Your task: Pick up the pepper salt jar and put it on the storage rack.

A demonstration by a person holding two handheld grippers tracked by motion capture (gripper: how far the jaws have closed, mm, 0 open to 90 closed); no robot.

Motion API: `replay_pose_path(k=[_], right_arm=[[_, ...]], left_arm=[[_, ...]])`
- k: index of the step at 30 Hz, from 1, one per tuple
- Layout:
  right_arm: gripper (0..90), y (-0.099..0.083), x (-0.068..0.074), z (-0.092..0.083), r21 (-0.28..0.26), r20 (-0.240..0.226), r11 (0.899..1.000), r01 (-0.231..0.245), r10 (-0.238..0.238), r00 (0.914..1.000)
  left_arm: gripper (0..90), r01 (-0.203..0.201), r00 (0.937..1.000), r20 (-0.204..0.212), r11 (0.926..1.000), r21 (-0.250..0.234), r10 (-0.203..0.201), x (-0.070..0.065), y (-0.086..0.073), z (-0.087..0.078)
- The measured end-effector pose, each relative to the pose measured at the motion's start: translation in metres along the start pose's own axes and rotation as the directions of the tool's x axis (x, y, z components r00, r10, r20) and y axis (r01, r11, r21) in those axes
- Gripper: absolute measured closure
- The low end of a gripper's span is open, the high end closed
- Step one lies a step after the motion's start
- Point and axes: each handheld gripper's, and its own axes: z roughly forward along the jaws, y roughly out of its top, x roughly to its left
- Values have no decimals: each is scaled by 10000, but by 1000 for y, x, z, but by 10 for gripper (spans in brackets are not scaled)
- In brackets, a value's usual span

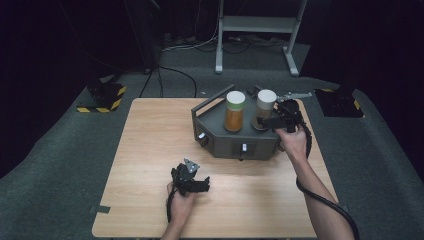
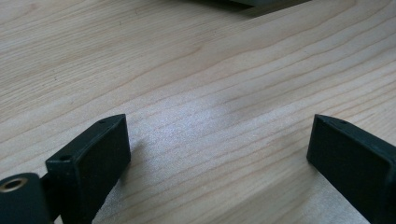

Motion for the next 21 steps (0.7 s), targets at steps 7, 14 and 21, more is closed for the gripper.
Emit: replay_pose_path(k=[7, 14, 21], right_arm=[[51, -9, -2, -7, -119, -84, 9999, 66, -67, 9999], [53, -22, -8, -18, -291, -85, 9996, 19, -21, 10000], [60, -42, -18, -30, -531, -4, 9982, -276, 276, 9996]], left_arm=[[58, 1, 10000, -1, 10000, -3, -1, 0, 0, 0], [58, 2, 10000, 0, 10000, -1, -2, 0, 0, 0], [58, 1, 10000, 2, 10000, -3, -1, 0, 0, 0]])
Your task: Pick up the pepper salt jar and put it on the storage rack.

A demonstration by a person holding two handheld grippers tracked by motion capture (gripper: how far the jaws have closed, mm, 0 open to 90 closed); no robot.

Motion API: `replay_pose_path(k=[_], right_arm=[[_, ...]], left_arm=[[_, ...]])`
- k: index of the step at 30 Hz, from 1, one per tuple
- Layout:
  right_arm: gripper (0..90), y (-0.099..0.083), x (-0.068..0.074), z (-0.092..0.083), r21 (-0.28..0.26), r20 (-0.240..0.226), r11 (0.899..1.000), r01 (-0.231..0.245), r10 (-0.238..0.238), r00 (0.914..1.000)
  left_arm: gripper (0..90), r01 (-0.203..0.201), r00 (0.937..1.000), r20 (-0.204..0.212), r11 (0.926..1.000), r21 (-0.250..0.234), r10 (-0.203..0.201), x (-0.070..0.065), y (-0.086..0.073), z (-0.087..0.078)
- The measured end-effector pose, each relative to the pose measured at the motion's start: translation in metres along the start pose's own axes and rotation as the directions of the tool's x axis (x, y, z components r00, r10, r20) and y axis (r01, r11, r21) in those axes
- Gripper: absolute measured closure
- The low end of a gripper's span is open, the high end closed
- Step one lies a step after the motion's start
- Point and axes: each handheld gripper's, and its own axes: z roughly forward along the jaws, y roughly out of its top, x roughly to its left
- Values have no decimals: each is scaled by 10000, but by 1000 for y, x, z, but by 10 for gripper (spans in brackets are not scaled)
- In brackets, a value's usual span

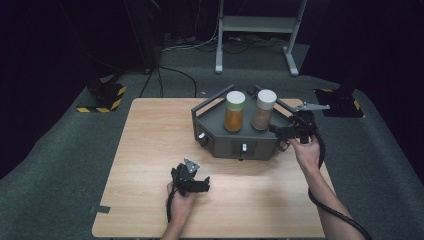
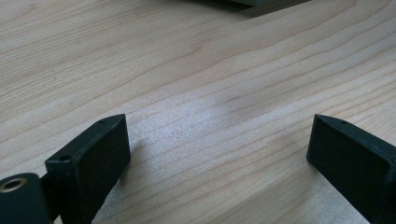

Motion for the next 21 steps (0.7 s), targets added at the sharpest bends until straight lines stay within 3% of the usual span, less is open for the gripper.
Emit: replay_pose_path(k=[21], right_arm=[[68, -43, -14, -22, -165, 173, 9995, -256, 259, 9995]], left_arm=[[58, 2, 10000, 1, 10000, -2, -2, 0, 0, 0]])
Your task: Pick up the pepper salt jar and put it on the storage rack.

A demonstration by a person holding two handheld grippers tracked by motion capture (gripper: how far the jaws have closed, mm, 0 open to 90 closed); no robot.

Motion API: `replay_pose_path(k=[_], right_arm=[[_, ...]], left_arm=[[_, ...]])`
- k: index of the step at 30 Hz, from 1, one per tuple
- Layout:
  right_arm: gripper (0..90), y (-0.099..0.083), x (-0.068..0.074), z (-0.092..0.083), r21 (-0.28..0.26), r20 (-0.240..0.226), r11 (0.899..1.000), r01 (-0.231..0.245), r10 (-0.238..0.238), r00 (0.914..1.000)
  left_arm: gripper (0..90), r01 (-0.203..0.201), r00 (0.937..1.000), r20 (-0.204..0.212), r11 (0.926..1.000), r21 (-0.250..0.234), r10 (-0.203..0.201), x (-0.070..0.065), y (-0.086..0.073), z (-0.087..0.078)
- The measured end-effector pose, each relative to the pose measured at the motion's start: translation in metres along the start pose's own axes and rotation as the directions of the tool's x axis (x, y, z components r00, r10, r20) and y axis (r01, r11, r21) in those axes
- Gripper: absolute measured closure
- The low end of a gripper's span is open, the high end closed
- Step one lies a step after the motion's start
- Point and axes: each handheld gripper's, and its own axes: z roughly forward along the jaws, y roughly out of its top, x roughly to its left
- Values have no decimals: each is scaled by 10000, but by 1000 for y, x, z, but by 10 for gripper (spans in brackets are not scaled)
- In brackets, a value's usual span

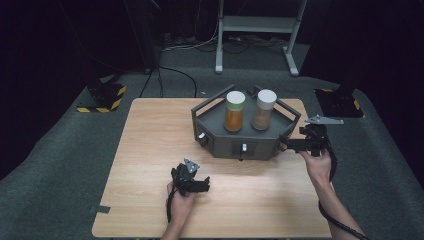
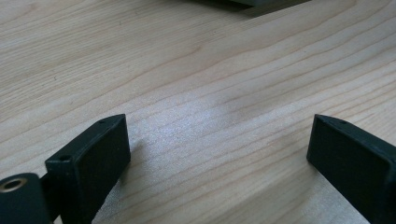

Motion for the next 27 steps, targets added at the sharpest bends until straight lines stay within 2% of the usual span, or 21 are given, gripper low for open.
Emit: replay_pose_path(k=[19, 27], right_arm=[[70, -39, -2, 6, 272, 297, 9994, -191, 183, 9994], [72, -50, 1, 11, 412, 383, 9989, -212, 197, 9991]], left_arm=[[58, -1, 10000, 0, 10000, 2, 1, 0, 0, 0], [58, 3, 10000, 0, 10000, 0, -3, 0, 0, 0]])
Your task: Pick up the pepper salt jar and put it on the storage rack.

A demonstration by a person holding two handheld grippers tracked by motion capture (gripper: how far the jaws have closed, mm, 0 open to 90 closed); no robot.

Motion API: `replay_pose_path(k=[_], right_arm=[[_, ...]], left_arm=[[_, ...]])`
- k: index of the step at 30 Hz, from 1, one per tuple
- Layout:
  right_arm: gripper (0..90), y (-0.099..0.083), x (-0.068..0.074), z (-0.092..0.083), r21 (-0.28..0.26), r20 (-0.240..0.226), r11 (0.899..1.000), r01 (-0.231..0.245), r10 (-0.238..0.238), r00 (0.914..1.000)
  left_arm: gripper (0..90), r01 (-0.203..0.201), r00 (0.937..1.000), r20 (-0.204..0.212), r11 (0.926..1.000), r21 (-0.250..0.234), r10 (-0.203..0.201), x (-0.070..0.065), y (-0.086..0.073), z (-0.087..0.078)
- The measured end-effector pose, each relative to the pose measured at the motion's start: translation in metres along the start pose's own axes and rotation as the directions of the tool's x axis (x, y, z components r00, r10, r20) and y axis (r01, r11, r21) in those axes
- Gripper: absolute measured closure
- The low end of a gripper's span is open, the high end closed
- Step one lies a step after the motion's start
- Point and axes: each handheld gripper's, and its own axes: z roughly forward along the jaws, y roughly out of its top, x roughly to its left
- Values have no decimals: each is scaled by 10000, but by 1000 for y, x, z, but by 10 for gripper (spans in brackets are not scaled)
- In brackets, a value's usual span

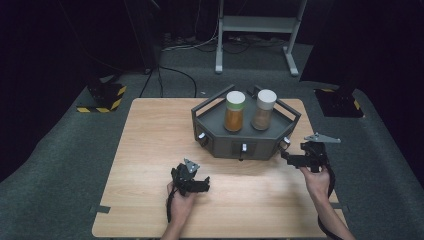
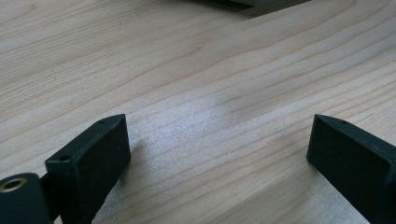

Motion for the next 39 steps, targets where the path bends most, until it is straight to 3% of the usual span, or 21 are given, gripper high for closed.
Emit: replay_pose_path(k=[23, 33, 39], right_arm=[[87, -32, 14, 28, 663, 302, 9978, -74, 54, 9995], [86, -46, 24, 44, 934, 458, 9955, 137, -181, 9988], [81, -54, 34, 53, 1145, 870, 9928, 343, -444, 9952]], left_arm=[[57, -2, 10000, 15, 10000, 6, 2, 0, 0, 0], [57, -5, 10000, 12, 10000, 5, 5, 0, 0, 0], [57, -3, 10000, 12, 10000, 3, 3, 0, 0, 0]])
